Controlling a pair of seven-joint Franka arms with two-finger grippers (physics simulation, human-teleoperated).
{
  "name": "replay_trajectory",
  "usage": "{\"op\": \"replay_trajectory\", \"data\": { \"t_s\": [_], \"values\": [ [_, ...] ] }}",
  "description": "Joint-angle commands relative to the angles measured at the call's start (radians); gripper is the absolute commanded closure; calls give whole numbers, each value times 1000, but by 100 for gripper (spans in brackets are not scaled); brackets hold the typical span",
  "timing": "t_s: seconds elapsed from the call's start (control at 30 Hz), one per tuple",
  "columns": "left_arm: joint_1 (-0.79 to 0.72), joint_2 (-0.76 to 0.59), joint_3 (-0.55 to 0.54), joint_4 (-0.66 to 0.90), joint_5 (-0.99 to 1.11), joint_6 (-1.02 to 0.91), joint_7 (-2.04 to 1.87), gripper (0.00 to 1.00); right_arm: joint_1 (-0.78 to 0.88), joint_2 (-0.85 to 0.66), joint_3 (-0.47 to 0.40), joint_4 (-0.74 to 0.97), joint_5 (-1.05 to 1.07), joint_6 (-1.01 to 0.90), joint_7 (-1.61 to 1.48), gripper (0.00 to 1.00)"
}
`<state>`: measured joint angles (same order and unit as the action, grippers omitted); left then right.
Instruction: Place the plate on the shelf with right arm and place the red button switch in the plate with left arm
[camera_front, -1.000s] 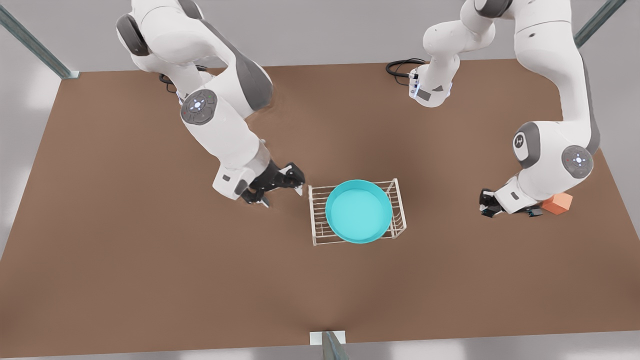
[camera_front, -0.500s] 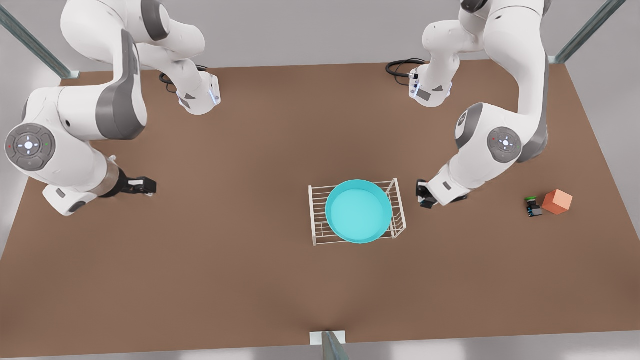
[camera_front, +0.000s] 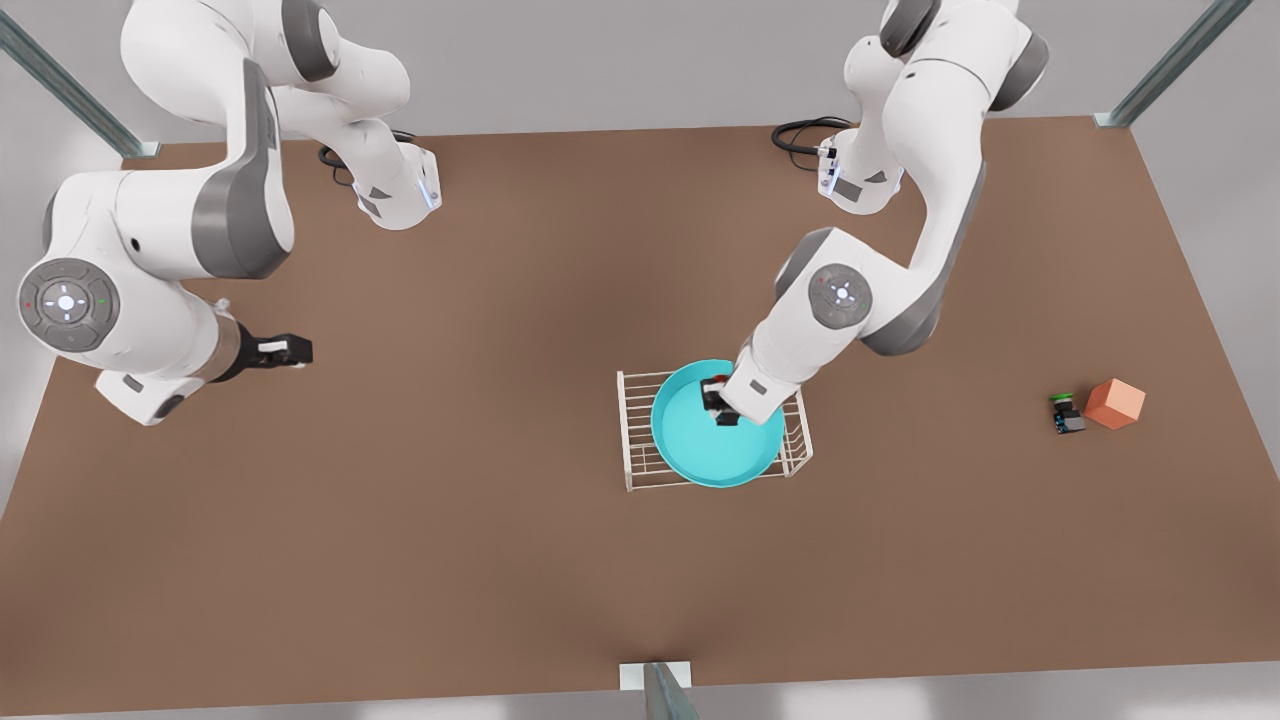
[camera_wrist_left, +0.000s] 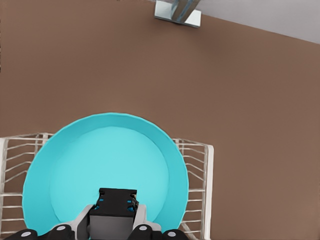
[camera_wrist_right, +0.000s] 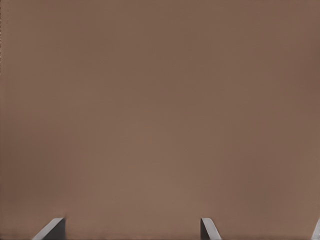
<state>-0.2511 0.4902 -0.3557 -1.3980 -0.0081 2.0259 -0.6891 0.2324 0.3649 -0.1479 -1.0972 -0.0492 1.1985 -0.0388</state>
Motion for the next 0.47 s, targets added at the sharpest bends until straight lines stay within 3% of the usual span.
{"op": "replay_trajectory", "data": {
  "t_s": [0.0, 0.13, 0.17, 0.23, 0.3, 0.43],
  "values": [
    [0, 1, 0, 1, 8, 48, -468, 0, -1, -1, 1, 0, 0, -10, -78, 0],
    [4, -4, 1, 1, 45, 37, -466, 0, 1, -1, 2, 0, 0, -10, -78, 0],
    [35, -65, 33, -10, 65, -67, -449, 0, 1, -1, 2, 0, 0, -10, -78, 0],
    [193, -137, 46, -7, 88, -288, -77, 0, 1, -1, 4, 0, 0, -10, -78, 0],
    [383, -150, 44, -3, 88, -335, 287, 0, 1, -1, 5, 0, 0, -8, -76, 0],
    [414, -136, 40, -10, 88, -337, 373, 0, 1, -1, 8, 0, 0, -7, -76, 0]
  ]
}}
